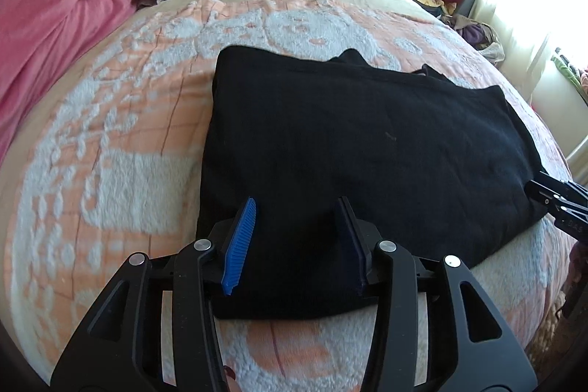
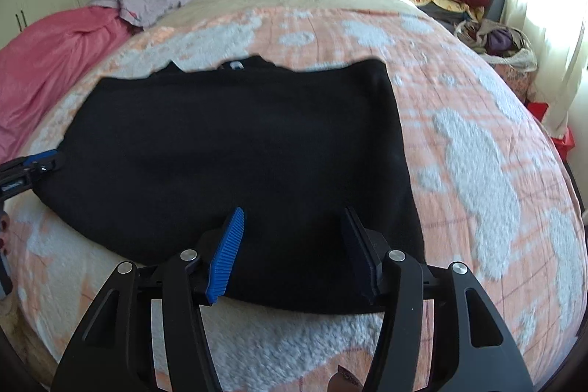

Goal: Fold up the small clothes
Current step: 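Fold the lifted edge over the shirt and lower it with both tools, then open both tools and withdraw them from the folded sweatshirt, then grasp the sweatshirt end with the right tool and lift it, then fold the held end over the sweatshirt with the right tool, then open the right tool and withdraw it from the folded bundle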

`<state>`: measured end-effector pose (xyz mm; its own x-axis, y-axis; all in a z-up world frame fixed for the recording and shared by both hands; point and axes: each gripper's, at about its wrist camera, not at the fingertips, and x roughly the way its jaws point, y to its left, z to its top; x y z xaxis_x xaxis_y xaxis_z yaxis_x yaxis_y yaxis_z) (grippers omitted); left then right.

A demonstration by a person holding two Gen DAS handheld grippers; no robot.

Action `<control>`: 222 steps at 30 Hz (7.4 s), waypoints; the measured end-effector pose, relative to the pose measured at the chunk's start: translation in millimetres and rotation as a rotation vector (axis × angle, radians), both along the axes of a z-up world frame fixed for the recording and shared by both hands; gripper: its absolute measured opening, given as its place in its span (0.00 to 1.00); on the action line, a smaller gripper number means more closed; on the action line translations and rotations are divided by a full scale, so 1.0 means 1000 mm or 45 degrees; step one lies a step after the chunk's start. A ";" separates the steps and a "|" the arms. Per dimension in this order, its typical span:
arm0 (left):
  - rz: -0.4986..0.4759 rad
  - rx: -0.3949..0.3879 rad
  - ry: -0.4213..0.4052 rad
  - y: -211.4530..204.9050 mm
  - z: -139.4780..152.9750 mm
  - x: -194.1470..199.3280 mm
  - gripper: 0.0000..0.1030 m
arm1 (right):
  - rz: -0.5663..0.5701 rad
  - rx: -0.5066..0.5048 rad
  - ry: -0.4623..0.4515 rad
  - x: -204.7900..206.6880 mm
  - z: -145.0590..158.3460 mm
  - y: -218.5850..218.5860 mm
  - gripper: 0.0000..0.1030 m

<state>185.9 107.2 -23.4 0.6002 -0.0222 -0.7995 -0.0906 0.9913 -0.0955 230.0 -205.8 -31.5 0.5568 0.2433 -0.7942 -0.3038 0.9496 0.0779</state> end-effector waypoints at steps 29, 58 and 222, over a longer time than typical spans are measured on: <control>0.022 -0.038 -0.020 0.001 0.010 -0.032 0.36 | -0.068 0.122 -0.004 -0.036 0.008 -0.018 0.58; 0.099 -0.028 -0.056 0.025 0.027 -0.069 0.78 | 0.047 0.097 -0.068 -0.054 0.036 0.027 0.88; -0.344 -0.156 -0.208 -0.154 0.083 -0.010 0.91 | -0.376 0.414 -0.370 -0.178 0.085 -0.095 0.79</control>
<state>176.1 -46.4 59.4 0.6794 -0.2880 -0.6749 0.1999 0.9576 -0.2074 51.9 -300.9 54.0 0.8249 0.2512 -0.5064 -0.0799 0.9387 0.3353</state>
